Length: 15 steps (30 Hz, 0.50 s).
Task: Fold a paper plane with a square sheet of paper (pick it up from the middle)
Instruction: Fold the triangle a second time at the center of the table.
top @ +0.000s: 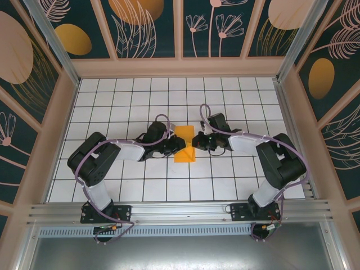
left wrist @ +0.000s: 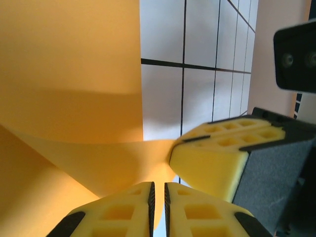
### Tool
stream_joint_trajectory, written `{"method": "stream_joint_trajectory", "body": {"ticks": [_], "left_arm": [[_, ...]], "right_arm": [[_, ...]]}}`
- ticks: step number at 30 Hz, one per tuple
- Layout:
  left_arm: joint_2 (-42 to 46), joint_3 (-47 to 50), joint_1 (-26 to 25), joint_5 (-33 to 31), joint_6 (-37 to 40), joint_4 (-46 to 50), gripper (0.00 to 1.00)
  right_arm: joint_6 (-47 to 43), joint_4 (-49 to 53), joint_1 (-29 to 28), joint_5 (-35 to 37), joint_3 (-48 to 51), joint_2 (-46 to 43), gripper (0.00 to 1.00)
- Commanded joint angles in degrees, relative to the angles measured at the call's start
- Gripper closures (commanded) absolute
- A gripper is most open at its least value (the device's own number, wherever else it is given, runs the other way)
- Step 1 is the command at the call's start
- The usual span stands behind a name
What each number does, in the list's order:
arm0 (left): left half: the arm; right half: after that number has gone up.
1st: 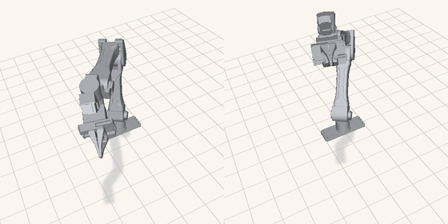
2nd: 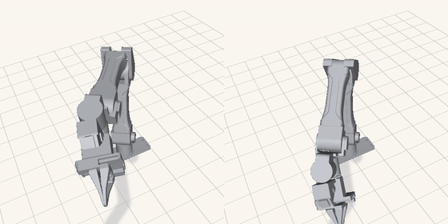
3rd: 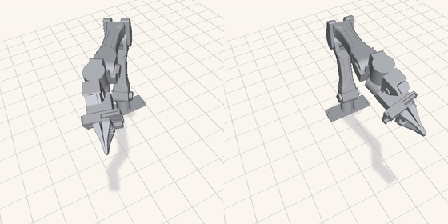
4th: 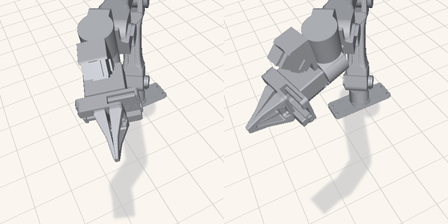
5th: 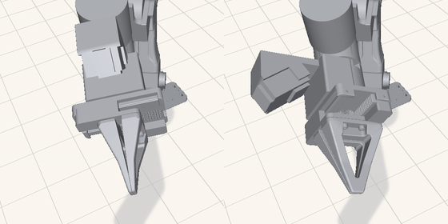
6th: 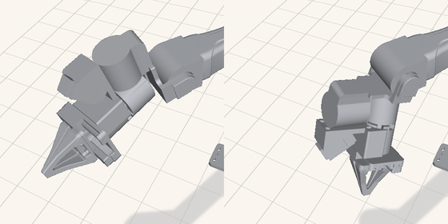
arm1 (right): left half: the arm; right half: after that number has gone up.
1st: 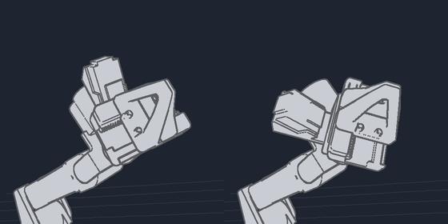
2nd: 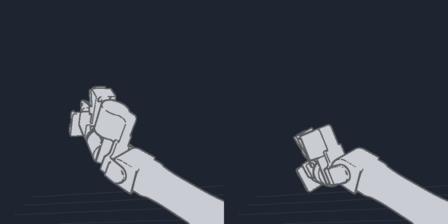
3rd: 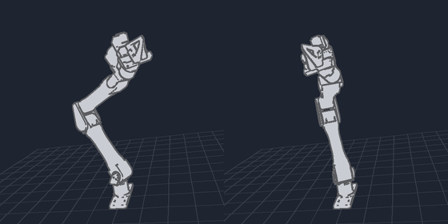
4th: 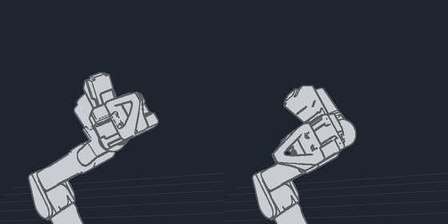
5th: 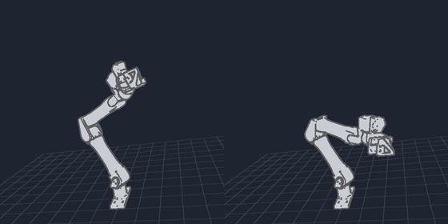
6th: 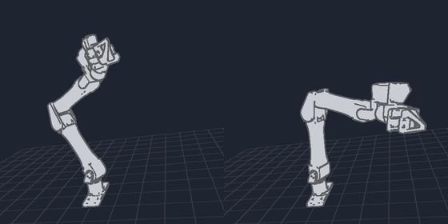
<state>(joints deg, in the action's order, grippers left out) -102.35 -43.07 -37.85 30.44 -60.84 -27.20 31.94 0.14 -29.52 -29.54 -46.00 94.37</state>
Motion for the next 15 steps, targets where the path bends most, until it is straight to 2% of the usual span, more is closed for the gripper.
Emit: {"method": "stream_joint_trajectory", "body": {"ticks": [1,9,15], "left_arm": [[2.83,-2.46,-0.30,0.39,5.77,5.00,0.82],[2.68,-4.52,-0.22,-1.24,8.88,10.13,0.82],[1.24,-6.17,-0.28,-0.43,8.90,10.20,0.84]], "right_arm": [[-4.24,2.28,0.11,2.42,-1.90,1.54,0.99],[-9.47,3.34,1.48,0.82,-3.83,4.09,0.99],[-11.74,4.46,1.97,-1.22,-5.01,5.87,0.99]]}}
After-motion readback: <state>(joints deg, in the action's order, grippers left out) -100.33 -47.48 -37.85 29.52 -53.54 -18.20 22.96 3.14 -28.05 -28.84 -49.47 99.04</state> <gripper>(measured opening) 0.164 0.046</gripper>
